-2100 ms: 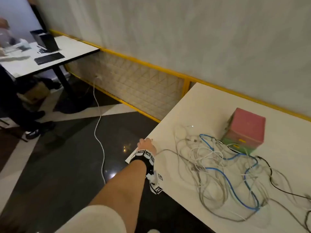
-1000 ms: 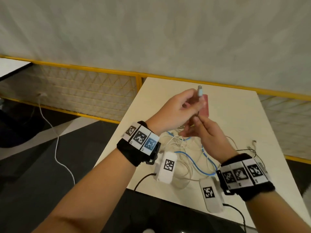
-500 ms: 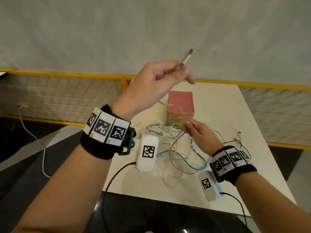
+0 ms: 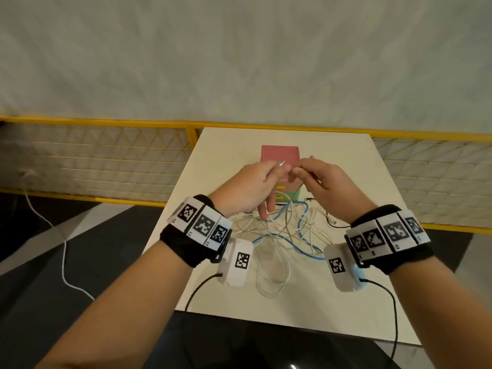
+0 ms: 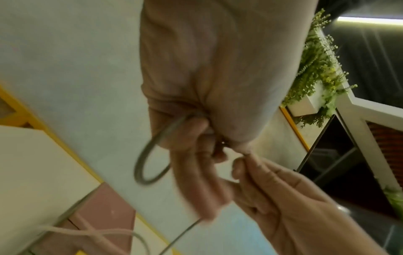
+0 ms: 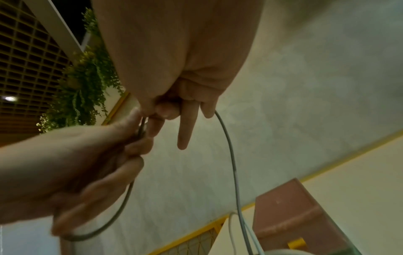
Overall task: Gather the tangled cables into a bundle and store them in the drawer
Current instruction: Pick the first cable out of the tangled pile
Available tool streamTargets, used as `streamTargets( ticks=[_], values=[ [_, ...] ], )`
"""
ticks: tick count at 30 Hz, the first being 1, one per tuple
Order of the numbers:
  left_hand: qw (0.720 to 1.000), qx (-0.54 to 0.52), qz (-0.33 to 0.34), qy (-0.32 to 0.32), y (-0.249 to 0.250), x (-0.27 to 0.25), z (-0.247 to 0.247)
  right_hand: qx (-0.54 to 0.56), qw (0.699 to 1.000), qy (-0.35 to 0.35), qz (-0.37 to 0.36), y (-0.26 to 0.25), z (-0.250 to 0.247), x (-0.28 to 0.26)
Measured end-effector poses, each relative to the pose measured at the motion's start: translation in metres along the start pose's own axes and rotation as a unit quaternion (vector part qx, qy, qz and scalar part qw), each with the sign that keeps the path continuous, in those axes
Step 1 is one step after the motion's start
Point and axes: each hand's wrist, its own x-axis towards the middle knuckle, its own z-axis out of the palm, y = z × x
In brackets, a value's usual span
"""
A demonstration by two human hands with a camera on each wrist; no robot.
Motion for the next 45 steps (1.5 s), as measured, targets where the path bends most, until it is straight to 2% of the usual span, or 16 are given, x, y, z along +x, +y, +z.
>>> streamTargets(
  ticks=[5, 10, 13, 16, 18, 19, 22, 25, 27, 29, 32, 34, 37, 39, 41, 45],
  values=[
    [0.984, -0.061, 0.092, 0.141, 0.003, -0.001, -0.005, 0.048, 0.999, -0.009, 0.003, 0.006, 0.000, -0.001],
    [0.911, -0.219, 0.134, 0.323, 0.024, 0.000, -0.039, 0.090, 0.990, -0.049, 0.099, 0.040, 0.029, -0.017],
    [0.897, -0.179, 0.128, 0.383, 0.016, 0.000, -0.051, 0.097, 0.990, -0.044, 0.095, 0.049, 0.033, -0.016],
    [0.879, -0.124, 0.169, 0.427, 0.011, -0.005, -0.052, 0.082, 0.992, -0.043, 0.084, 0.042, 0.027, -0.009],
    [0.887, -0.097, 0.221, 0.393, 0.013, -0.008, -0.042, 0.063, 0.993, -0.054, 0.081, 0.035, 0.023, -0.004],
    [0.907, -0.071, 0.228, 0.346, 0.015, -0.008, -0.033, 0.056, 0.994, -0.061, 0.077, 0.031, 0.022, -0.001],
    [0.979, 0.044, 0.128, 0.154, 0.012, 0.001, -0.009, 0.033, 0.995, -0.078, 0.051, 0.015, 0.019, 0.006],
    [0.995, 0.089, 0.036, 0.039, -0.004, 0.010, -0.001, -0.007, 0.998, -0.066, 0.009, 0.007, 0.010, 0.012],
    [0.992, 0.093, 0.048, 0.064, -0.006, 0.011, -0.002, -0.006, 0.998, -0.055, -0.009, 0.009, 0.007, 0.014],
    [0.983, 0.055, 0.080, 0.158, 0.002, 0.011, -0.012, 0.040, 0.998, -0.051, 0.012, 0.019, 0.012, 0.011],
    [0.940, -0.091, 0.108, 0.310, 0.014, 0.016, -0.039, 0.093, 0.988, -0.070, 0.101, 0.042, 0.027, -0.005],
    [0.923, -0.123, 0.107, 0.348, 0.015, 0.017, -0.054, 0.087, 0.985, -0.078, 0.125, 0.053, 0.033, -0.013],
    [0.926, -0.034, 0.109, 0.361, 0.008, 0.015, -0.058, 0.075, 0.987, -0.074, 0.121, 0.053, 0.033, -0.014],
    [0.935, 0.038, 0.137, 0.324, 0.005, 0.013, -0.046, 0.062, 0.990, -0.071, 0.108, 0.049, 0.031, -0.009],
    [0.959, 0.094, 0.138, 0.230, 0.003, 0.012, -0.026, 0.051, 0.991, -0.081, 0.093, 0.041, 0.029, -0.003],
    [0.981, 0.172, 0.065, 0.055, -0.013, 0.017, 0.015, 0.040, 0.995, -0.072, 0.051, 0.026, 0.022, 0.001]
  ],
)
